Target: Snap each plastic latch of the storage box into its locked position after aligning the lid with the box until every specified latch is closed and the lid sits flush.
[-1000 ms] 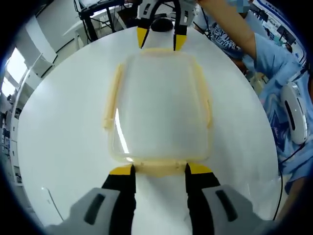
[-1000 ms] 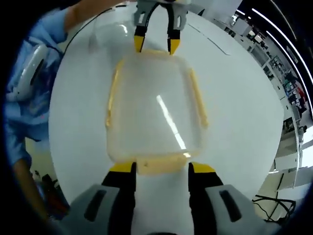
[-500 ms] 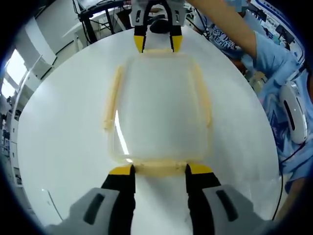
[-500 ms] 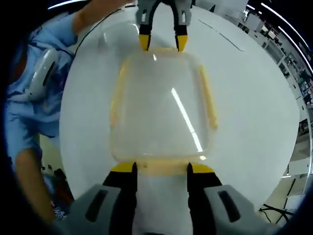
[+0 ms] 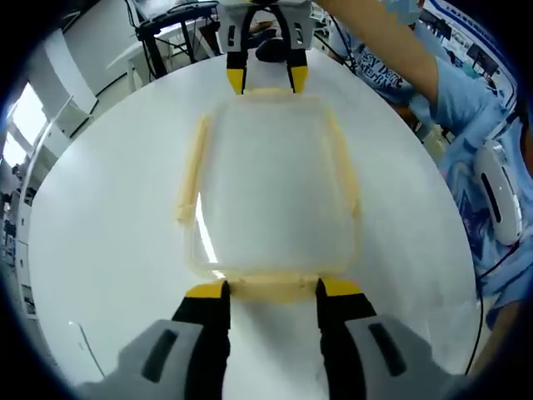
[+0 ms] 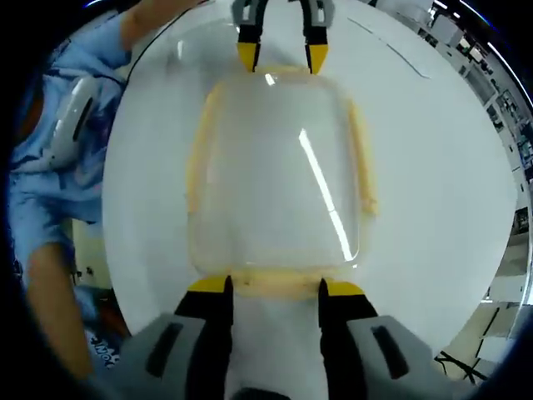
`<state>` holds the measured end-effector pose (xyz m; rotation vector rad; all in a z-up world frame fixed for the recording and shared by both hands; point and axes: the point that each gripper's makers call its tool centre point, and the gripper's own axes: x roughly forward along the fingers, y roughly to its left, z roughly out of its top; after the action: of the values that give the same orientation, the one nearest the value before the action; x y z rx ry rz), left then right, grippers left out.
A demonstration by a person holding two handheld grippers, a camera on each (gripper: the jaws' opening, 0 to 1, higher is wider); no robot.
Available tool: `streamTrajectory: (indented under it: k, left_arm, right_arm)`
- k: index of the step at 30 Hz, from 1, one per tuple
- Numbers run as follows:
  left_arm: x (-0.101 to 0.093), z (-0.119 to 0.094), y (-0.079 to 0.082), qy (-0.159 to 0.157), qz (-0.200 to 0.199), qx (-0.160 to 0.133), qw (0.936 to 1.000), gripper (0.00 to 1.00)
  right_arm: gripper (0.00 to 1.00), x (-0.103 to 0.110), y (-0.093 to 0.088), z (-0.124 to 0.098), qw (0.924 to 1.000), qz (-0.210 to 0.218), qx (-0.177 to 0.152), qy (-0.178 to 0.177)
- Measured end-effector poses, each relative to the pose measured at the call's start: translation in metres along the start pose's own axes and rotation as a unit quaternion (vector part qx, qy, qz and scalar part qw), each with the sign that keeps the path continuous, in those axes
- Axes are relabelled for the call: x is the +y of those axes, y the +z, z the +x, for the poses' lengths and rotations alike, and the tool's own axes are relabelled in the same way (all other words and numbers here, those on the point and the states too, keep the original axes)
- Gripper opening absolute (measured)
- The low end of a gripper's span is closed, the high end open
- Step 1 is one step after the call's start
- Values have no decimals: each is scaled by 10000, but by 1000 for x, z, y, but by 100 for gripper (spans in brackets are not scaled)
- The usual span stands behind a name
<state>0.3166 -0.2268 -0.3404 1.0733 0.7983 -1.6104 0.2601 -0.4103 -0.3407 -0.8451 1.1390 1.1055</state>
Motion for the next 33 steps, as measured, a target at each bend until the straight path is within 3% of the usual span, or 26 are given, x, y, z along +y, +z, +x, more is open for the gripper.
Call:
streamTrajectory:
  k: [19, 33]
  left_arm:
    - [0, -1, 0, -15, -4, 2, 10000, 41]
    - [0, -4, -2, -76, 10, -370, 9993, 40]
  right_arm:
    - [40, 1, 0, 1, 10000, 26, 18, -19]
    - [40, 3, 2, 1, 10000, 74, -4, -45]
